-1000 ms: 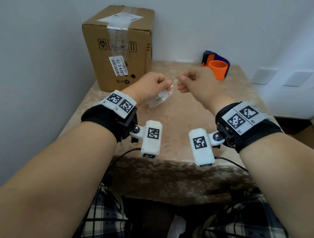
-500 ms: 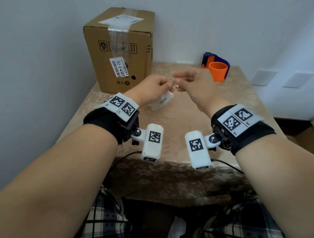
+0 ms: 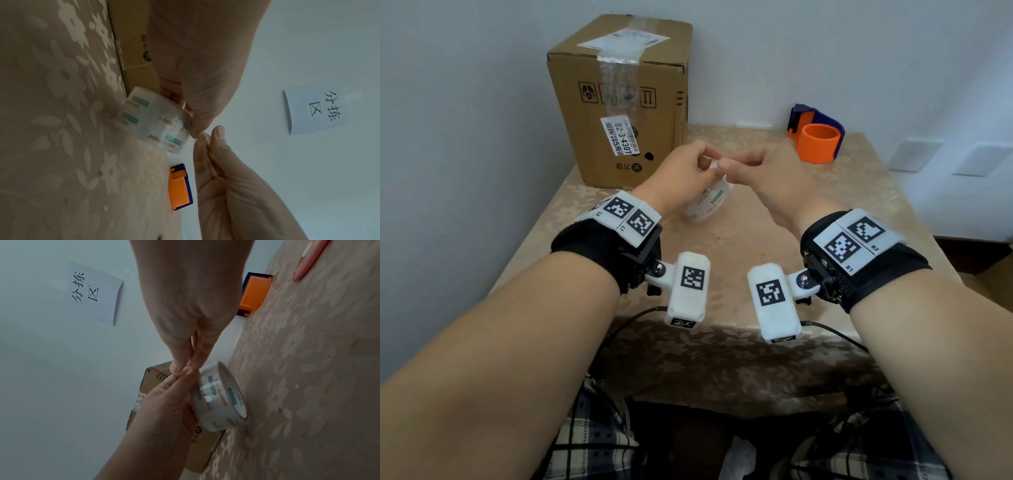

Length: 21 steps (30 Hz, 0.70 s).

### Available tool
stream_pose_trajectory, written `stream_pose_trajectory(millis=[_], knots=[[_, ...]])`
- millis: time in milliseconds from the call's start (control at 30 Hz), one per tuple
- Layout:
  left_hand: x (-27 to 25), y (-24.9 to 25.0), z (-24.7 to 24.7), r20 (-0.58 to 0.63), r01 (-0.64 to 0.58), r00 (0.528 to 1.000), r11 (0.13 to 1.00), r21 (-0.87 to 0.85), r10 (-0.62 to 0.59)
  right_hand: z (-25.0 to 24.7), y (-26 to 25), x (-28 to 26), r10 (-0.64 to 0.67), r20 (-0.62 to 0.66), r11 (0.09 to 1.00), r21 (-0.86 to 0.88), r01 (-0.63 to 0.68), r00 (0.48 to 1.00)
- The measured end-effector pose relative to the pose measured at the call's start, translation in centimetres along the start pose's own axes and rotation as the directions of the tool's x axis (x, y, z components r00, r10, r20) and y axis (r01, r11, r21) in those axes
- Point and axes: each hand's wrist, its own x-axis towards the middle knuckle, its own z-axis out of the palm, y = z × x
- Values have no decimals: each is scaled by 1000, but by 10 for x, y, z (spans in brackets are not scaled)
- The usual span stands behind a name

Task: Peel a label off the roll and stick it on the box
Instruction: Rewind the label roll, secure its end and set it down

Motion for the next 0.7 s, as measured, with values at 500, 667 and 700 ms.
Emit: stream_pose_trajectory(millis=[500,667,700], knots=[[-2,1,-7,66,21,998,990,-140,-11,-2,8,6,10,-156,999,35,-4,988],[-3,0,-6,51,29,998,983,-180,-20,0,10,9,-6,-108,999,-52,1,994],[-4,0,-6,51,27,999,982,-185,-18,-1,10,9,-11,-89,998,-66,5,996]])
